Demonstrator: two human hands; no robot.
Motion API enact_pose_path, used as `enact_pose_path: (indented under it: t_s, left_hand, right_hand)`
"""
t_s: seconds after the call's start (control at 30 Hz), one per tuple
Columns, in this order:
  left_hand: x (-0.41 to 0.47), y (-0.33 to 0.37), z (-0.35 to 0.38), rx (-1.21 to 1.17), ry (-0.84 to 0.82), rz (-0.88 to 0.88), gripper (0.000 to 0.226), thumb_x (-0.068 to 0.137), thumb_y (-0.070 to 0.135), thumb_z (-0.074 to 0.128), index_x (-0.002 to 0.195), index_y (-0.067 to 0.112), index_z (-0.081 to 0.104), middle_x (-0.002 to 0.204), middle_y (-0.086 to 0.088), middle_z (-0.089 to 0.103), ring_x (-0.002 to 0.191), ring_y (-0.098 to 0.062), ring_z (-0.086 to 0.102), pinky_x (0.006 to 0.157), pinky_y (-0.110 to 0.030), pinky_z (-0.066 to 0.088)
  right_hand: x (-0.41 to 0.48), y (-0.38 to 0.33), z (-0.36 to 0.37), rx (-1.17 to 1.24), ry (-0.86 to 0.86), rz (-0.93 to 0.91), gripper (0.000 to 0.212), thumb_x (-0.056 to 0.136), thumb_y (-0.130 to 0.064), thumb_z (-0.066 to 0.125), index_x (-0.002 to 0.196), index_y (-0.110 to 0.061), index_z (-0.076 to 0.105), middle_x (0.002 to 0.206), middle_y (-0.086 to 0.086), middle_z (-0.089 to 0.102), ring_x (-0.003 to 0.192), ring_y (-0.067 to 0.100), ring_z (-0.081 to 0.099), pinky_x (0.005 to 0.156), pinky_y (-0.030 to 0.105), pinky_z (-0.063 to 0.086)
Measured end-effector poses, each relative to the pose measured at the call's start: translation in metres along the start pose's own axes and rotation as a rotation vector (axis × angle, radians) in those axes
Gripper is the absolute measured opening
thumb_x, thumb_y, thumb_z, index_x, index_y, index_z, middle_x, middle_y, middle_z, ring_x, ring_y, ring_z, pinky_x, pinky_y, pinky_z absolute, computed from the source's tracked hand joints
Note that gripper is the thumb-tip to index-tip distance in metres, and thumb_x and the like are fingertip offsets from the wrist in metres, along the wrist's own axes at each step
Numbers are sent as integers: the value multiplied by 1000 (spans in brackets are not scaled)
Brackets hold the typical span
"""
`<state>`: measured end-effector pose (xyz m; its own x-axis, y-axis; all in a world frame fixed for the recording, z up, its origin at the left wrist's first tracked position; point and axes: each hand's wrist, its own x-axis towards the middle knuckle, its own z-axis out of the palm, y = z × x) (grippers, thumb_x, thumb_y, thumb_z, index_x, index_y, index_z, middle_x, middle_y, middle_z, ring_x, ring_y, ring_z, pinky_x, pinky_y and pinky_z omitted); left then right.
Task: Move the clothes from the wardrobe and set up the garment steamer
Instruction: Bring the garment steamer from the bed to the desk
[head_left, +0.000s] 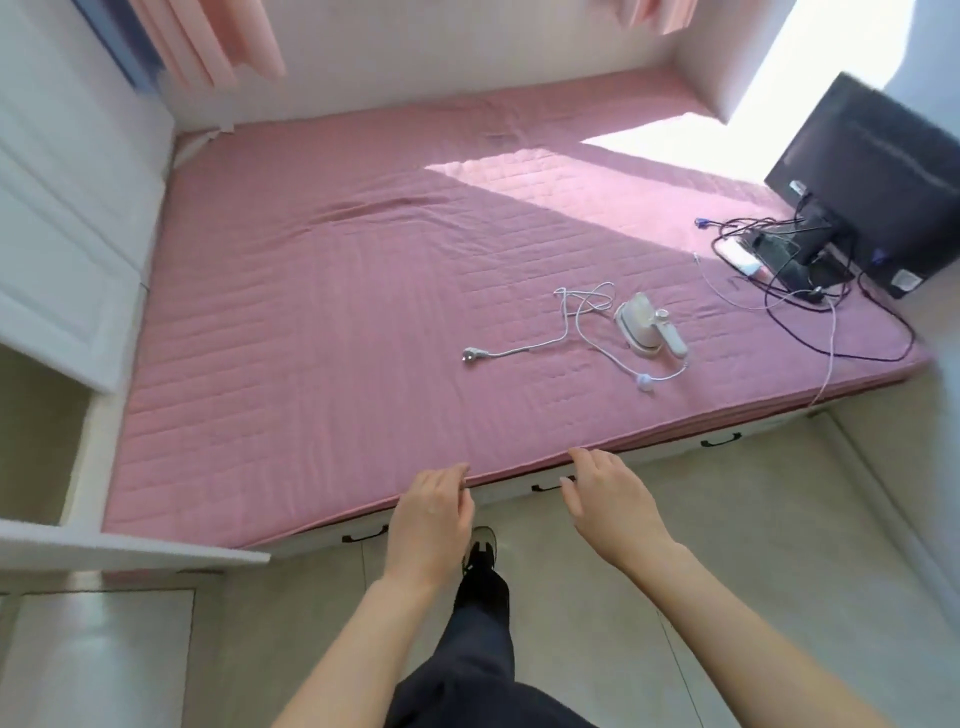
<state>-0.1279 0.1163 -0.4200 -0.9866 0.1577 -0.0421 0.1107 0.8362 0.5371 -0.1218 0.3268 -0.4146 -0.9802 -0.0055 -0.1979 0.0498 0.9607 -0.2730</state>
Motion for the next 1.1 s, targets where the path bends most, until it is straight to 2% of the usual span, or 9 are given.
enact_pose_path:
  t_s: [0.23, 0.57, 0.77, 0.83, 1.0, 1.1]
  left_hand:
    - [116, 11, 9, -24, -121, 32, 37, 95, 16, 48, 131, 13, 55, 119, -1, 63, 114, -16, 54, 93, -29, 45]
    - [251, 38, 34, 1, -213, 44, 37, 94, 14, 49, 130, 12, 56, 120, -2, 63, 115, -19, 52, 93, -30, 43]
    - [311, 70, 72, -14, -242, 1, 34, 94, 16, 48, 127, 15, 56, 117, -1, 61, 106, -18, 55, 83, -35, 49]
    - [330, 83, 90, -47, -238, -21, 32, 92, 13, 49, 123, 13, 58, 114, -4, 61, 102, -20, 56, 83, -35, 48]
    - [372, 117, 141, -86, -228, -154, 32, 92, 10, 49, 122, 9, 59, 115, -4, 63, 106, -22, 56, 87, -34, 47]
    - [394, 125, 176, -99, -229, -218, 32, 92, 9, 49, 121, 8, 59, 116, -5, 63, 106, -23, 56, 88, -34, 46]
  right_hand:
    - [83, 36, -21, -6, -17, 137, 30, 95, -24, 44, 118, -8, 53, 113, 9, 61, 109, 27, 52, 93, 35, 42]
    - [191, 91, -45, 4, -76, 234, 33, 96, -25, 43, 123, -9, 49, 118, 9, 57, 113, 27, 50, 92, 34, 41]
    - [247, 150, -52, -24, -133, 197, 34, 97, -27, 42, 125, -10, 48, 121, 7, 55, 116, 25, 48, 95, 33, 40]
    - [265, 173, -50, -28, -157, 180, 33, 96, -26, 43, 124, -11, 49, 121, 7, 56, 115, 25, 48, 95, 34, 41]
    - [316, 229, -51, -49, -207, 97, 30, 95, -27, 42, 120, -11, 48, 118, 7, 54, 114, 26, 48, 89, 34, 41]
    - [347, 260, -44, -85, -227, 42, 31, 96, -28, 42, 122, -12, 47, 120, 6, 54, 115, 24, 48, 92, 32, 40]
